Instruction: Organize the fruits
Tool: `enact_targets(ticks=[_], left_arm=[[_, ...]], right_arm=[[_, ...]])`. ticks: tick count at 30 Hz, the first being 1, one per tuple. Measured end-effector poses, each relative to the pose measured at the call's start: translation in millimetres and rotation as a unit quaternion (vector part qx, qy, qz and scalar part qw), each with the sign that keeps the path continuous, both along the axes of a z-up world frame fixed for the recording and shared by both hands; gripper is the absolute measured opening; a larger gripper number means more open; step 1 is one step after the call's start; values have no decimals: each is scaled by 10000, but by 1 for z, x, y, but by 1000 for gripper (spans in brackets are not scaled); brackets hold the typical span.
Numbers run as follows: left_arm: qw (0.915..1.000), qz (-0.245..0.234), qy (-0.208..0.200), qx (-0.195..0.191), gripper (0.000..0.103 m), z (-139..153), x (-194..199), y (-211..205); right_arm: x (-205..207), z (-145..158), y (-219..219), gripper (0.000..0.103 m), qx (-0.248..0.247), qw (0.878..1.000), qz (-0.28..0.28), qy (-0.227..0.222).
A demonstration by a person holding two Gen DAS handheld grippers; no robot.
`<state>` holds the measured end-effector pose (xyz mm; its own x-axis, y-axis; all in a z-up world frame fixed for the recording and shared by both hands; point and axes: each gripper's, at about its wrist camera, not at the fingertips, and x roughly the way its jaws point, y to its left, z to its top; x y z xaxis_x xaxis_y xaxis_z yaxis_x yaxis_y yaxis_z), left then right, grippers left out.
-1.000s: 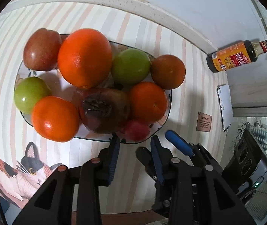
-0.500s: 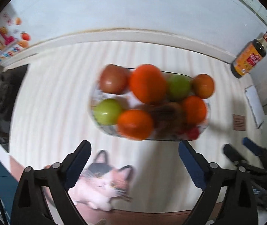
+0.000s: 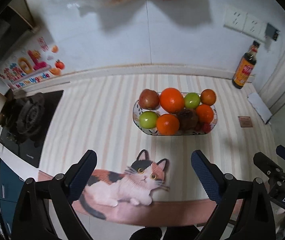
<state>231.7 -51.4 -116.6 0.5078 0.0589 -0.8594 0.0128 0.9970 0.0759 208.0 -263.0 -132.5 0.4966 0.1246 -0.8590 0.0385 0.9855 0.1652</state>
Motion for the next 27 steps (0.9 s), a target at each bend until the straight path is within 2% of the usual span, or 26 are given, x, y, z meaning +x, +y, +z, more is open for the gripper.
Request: enact_targets(ticks=[8,14,19,24,27], left_arm=[[9978,-198,-602,-206,96,61,-76,21],[9962,-231,-776,-309,96,88,-120,28],[9948,-218,-937,-339,96,103,-146,30],[9941,-213,-985,-405,96,110,-161,31],[9933,-203,-1035,-465,96,114,-167,27]], right_arm=[[-89,79,19,94,-28,9983,-241,-530],[-144,127,34,94,-125,9957,-202,-899],[-173,152,37,94,-227,9932,-158,-1134],[-186,164,40,94,-291,9927,-59,-1168],[-189,166,41,99,-279,9930,25,-1149]])
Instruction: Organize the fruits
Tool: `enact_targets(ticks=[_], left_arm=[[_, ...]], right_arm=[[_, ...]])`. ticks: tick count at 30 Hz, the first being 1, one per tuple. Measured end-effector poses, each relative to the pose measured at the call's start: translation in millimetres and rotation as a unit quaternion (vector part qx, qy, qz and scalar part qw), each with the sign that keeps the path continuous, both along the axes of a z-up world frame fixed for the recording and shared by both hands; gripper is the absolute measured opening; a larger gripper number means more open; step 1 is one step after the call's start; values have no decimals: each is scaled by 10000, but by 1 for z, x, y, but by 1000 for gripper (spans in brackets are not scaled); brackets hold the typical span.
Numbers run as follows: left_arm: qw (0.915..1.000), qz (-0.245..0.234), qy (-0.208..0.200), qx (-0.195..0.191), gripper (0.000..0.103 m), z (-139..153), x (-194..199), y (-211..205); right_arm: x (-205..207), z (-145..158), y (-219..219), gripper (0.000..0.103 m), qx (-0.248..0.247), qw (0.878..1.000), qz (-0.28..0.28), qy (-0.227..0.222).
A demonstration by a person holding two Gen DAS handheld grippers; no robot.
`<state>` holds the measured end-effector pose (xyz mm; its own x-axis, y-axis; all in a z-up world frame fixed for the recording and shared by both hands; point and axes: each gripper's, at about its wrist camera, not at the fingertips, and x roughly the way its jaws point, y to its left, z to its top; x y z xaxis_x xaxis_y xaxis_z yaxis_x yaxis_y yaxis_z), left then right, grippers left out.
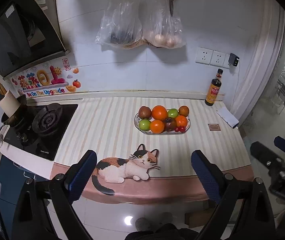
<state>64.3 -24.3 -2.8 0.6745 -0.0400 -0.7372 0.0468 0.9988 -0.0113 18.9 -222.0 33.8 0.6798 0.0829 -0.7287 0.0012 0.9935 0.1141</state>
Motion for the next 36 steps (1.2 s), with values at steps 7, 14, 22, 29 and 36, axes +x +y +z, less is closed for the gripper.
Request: enact_targets(ticks=[7,14,22,29,36], left_arm=[[10000,65,-1,-75,96,1,-6,-4],[9997,104,112,-194,103,-6,10,-5],[9991,347,228,11,103,-26,55,1],[9979,403,490,123,103,-48,88,6],[9965,393,727,159,103,-65,106,5]], right_arm=[[-1,1,0,99,30,10000,67,41],[11,-4,-6,99,141,9999,72,51],[66,-28,-13,99,22,9997,40,237],[110,-60,-12,99,20,9984,61,553],[134,-83,-13,99,20,9970,-18,776]])
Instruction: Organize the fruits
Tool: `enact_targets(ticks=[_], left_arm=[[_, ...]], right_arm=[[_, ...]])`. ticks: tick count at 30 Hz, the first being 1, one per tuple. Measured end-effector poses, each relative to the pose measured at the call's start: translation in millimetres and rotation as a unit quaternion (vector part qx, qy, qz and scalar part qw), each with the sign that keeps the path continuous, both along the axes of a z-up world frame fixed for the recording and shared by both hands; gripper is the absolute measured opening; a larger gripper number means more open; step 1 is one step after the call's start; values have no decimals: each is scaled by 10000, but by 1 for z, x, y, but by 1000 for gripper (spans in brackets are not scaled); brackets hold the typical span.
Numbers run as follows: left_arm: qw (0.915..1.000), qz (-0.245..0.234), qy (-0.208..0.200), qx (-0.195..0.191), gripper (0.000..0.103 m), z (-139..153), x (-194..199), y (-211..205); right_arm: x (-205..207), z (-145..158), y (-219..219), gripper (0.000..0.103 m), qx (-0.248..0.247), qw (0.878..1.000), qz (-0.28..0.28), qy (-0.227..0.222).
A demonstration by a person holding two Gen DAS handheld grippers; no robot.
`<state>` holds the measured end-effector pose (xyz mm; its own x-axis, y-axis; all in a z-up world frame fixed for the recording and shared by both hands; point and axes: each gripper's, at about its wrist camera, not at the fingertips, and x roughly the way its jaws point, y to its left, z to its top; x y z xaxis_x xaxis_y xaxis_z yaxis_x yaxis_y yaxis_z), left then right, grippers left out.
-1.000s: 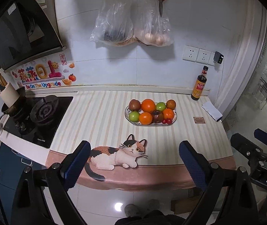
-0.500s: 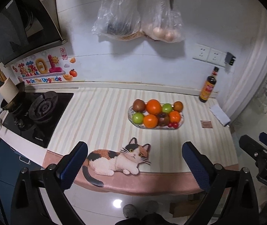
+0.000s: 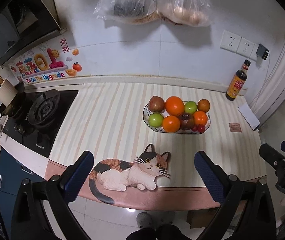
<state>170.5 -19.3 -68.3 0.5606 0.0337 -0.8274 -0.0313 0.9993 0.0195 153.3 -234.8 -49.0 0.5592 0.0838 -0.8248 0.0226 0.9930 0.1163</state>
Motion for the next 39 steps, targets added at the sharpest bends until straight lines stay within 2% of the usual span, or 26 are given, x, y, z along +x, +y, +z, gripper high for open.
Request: enact_targets(ticks=[7,20,39], left_arm=[[9999,-53,96,20,103,-7,7,-1],[9999,-96,39,-12,103,-4,9,-3],[9992,-159,-361,58,103,11,-9,-1]], right_arm=[[7,-8,3,99,-33,9999,-1,95],[8,-10,9,99,-43,9999,19,148],[-11,2,11,99,12,9999,102,77]])
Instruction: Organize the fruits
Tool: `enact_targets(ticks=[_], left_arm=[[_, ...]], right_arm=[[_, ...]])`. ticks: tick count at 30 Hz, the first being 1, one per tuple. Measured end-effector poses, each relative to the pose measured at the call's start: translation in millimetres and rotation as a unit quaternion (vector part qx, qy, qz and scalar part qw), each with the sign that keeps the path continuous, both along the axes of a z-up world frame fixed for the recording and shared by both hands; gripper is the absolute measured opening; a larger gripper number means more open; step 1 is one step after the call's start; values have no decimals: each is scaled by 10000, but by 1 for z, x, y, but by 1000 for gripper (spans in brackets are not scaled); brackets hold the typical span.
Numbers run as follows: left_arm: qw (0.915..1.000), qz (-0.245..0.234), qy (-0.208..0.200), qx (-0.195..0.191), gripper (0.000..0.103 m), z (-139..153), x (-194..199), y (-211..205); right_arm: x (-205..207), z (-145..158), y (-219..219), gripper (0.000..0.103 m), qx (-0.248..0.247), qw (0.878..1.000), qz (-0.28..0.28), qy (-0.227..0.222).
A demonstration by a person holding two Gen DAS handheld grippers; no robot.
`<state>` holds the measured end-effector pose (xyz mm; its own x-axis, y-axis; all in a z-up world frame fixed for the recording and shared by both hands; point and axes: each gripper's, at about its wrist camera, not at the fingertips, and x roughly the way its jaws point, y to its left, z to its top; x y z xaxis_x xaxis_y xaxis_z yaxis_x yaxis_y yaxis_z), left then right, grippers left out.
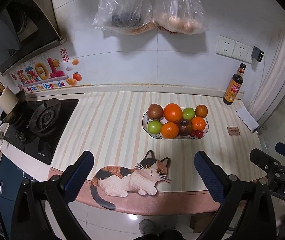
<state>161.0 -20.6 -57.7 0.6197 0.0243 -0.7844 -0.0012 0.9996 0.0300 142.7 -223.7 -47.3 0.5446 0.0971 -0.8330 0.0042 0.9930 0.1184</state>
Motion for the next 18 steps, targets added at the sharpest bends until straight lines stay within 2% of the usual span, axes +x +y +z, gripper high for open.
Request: enact_targets(ticks=[5,18], left_arm=[[10000,-46,-2,-82,103,1,-4,-1],[9999,-47,3,-112,103,1,-10,1]], right_arm=[[-7,10,3,99,5,9999,46,-94],[-12,14,1,99,9,9999,19,-140]])
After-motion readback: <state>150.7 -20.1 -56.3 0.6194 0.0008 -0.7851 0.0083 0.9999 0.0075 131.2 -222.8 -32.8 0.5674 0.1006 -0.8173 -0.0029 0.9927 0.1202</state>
